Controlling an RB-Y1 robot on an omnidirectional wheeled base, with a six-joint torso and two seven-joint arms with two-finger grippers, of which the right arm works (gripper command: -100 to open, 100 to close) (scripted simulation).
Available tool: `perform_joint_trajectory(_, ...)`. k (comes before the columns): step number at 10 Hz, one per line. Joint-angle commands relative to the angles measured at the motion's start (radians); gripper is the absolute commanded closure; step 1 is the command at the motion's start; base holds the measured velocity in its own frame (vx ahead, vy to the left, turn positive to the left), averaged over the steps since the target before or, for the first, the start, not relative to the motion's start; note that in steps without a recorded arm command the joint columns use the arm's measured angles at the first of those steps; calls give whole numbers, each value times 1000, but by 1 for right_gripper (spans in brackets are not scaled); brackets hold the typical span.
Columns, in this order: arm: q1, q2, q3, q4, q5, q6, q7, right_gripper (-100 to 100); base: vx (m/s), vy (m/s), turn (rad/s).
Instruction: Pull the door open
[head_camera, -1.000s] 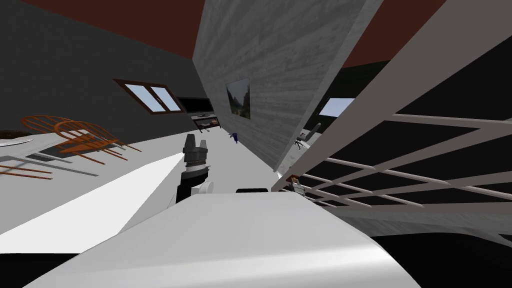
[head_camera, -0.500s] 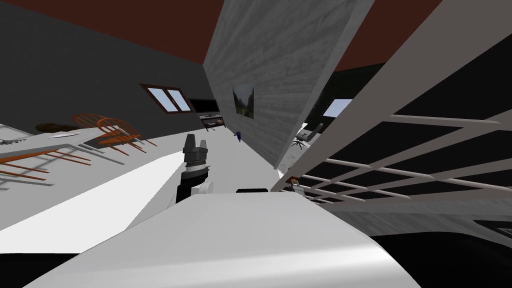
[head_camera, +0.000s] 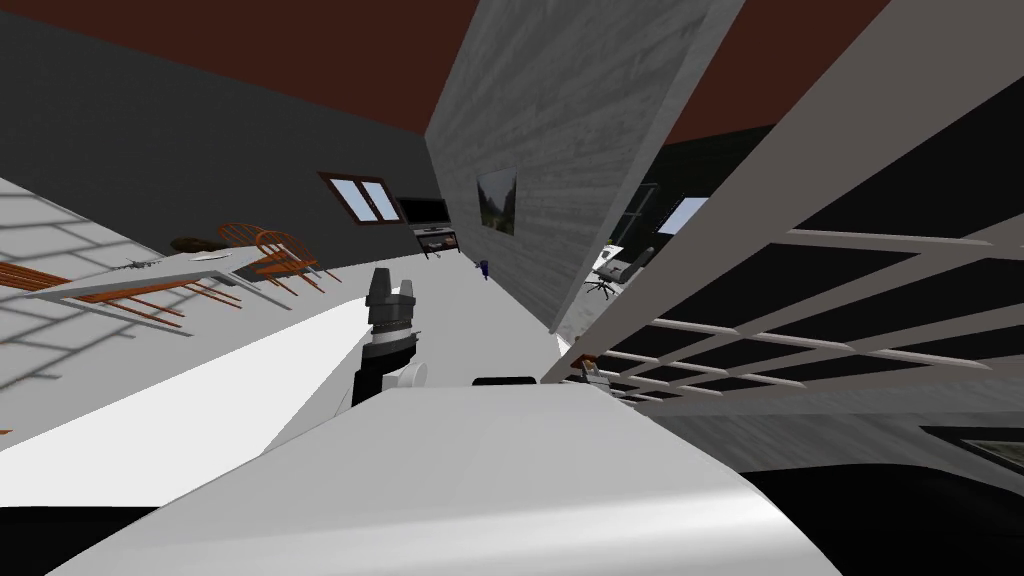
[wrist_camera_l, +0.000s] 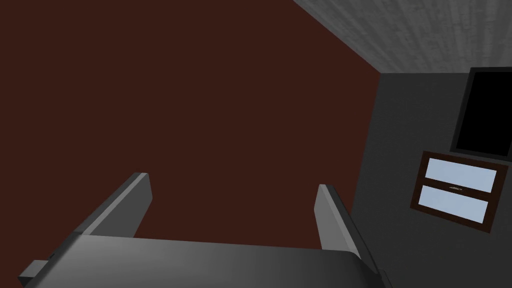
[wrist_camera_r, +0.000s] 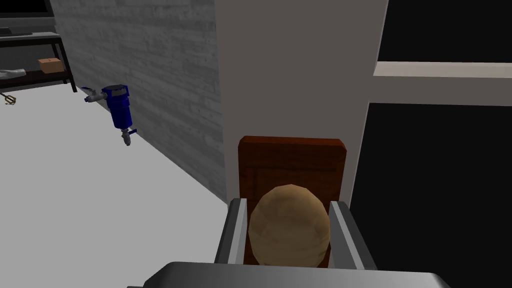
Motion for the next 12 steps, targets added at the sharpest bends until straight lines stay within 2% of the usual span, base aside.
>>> perform_joint_trajectory(1,0,-6,15,8,9,-17,-13,100,-216,-30,89)
perform_joint_trajectory(2,0,-11,23,13,13,-25,-20,100,-227,-22,87)
perform_joint_trajectory(3,-1,-9,17,8,10,-17,-14,100,-100,-8,22)
perform_joint_trajectory(12,-28,-39,70,81,39,-75,-84,100,-194,-22,117)
